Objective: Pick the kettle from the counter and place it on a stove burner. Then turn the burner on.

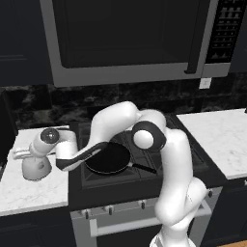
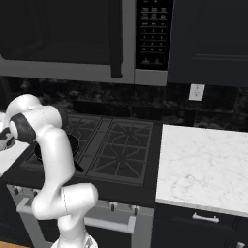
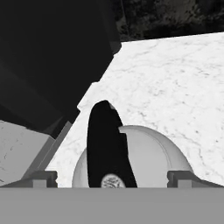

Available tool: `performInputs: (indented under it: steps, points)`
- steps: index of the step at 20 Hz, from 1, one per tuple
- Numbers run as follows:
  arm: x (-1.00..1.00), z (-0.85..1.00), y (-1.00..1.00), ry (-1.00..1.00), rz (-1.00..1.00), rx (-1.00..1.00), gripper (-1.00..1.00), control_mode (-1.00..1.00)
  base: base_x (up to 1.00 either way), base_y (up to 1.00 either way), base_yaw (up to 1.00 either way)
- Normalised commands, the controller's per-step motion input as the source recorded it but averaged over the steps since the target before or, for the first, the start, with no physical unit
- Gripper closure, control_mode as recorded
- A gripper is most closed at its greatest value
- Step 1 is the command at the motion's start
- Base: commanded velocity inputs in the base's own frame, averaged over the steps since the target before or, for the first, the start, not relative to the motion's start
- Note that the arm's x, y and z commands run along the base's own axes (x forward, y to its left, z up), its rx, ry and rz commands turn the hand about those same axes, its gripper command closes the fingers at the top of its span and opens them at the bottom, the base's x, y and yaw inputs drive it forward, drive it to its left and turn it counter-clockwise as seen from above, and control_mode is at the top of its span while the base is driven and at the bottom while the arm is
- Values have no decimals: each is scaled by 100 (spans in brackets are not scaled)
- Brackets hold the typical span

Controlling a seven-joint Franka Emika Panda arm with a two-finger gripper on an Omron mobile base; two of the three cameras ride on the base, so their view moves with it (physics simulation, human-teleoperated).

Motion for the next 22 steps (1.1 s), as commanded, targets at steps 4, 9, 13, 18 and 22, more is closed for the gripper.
performInputs:
  steps: [4, 9, 13, 18, 22]
  points:
    - [34, -28, 6, 0, 0, -3, 100, -100, 0, 0, 0]
    - [-21, -2, -1, 0, 0, 0, 100, -100, 0, 0, 0]
    - [-62, 2, -19, -4, -1, 0, 100, -100, 0, 0, 0]
    - [-63, 26, -41, -13, -3, 0, 100, -100, 0, 0, 0]
    - [-64, 61, -42, -13, -6, 0, 100, -100, 0, 0, 0]
